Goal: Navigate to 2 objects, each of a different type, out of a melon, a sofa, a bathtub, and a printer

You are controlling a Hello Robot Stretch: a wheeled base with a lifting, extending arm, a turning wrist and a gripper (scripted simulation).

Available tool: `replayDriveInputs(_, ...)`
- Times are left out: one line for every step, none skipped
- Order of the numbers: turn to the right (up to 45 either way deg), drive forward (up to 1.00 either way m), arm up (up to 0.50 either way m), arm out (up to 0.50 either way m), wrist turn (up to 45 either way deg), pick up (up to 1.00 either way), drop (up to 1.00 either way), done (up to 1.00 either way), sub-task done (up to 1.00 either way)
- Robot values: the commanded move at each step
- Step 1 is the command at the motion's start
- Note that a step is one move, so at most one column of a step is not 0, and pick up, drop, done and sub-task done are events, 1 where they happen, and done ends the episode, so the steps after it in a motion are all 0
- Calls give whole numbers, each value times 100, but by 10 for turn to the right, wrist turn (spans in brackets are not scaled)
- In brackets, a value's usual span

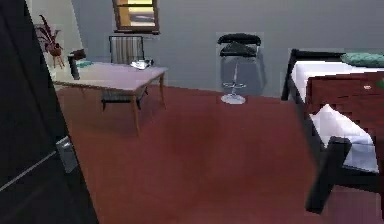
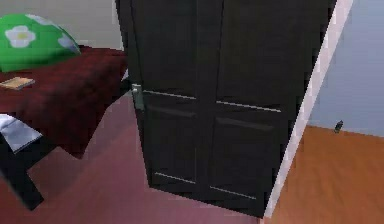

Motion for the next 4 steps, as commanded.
replayDriveInputs(0, 85, 0, 0, 0, 0, 0, 0, 0)
replayDriveInputs(150, 0, 0, 0, 0, 0, 0, 0, 0)
replayDriveInputs(0, 5, 0, 0, 0, 0, 0, 0, 0)
replayDriveInputs(-240, 0, 0, 0, 0, 0, 0, 0, 0)
